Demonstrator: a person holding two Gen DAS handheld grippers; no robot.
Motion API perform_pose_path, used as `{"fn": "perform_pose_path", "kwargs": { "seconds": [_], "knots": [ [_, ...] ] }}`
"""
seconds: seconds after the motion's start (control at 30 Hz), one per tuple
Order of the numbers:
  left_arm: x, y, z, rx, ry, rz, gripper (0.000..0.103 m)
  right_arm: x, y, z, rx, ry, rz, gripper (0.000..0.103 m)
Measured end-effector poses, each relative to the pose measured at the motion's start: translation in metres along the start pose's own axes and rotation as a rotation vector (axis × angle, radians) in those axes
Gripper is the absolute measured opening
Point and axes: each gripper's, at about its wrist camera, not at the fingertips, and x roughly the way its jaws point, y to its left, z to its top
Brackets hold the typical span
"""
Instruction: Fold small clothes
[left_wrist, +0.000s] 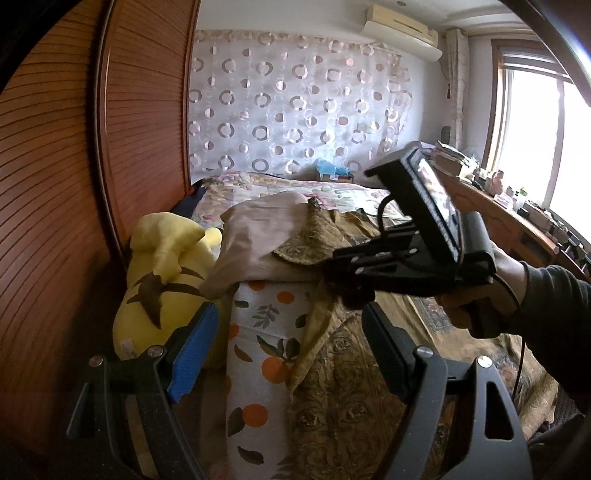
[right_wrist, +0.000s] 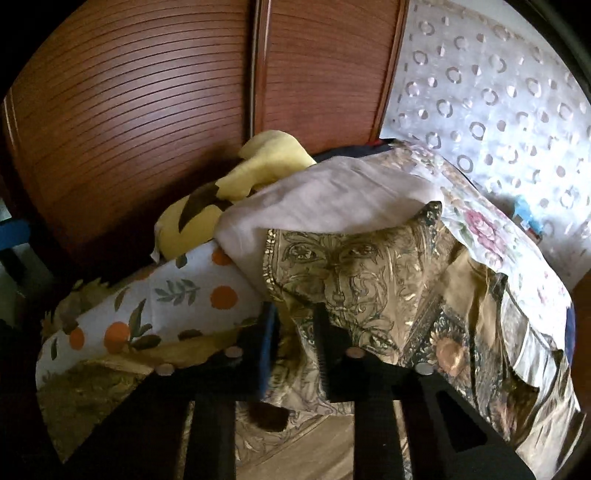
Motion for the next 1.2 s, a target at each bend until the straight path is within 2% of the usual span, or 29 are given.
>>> {"fn": "perform_pose_path", "kwargs": {
  "seconds": [0.23, 0.5, 0.53, 0.6, 0.67, 0.9, 1.17, 1.2],
  "knots": [
    [0.007, -0.008, -0.002, 0.005, 0.011, -0.016, 0.080, -0.026, -0.032, -0.012, 0.120, -0.092, -0.068, 0.005],
    [0.014, -0.020, -0.001, 0.017, 0.018, -0.043, 0.080, -0.050, -0.061, -0.054, 0.250, -0.074, -0.130, 0.006],
    [0.015, -0.021, 0.000, 0.017, 0.022, -0.047, 0.080, -0.052, -0.063, -0.056, 0.255, -0.061, -0.157, 0.010],
    [0.022, -0.024, 0.001, 0.020, 0.029, -0.058, 0.080, -0.053, -0.066, -0.061, 0.258, -0.053, -0.186, 0.037],
    [0.027, -0.028, 0.003, 0.028, 0.036, -0.062, 0.080, -0.061, -0.063, -0.065, 0.274, -0.056, -0.180, 0.051],
    [0.056, -0.038, 0.014, 0.074, 0.075, -0.087, 0.080, -0.073, -0.073, -0.088, 0.327, -0.029, -0.213, 0.053],
    [0.094, -0.046, 0.033, 0.127, 0.118, -0.106, 0.080, -0.103, -0.100, -0.136, 0.380, 0.035, -0.297, 0.053],
    [0.099, -0.047, 0.037, 0.136, 0.121, -0.108, 0.077, -0.106, -0.103, -0.142, 0.385, 0.046, -0.311, 0.053]
  ]
}}
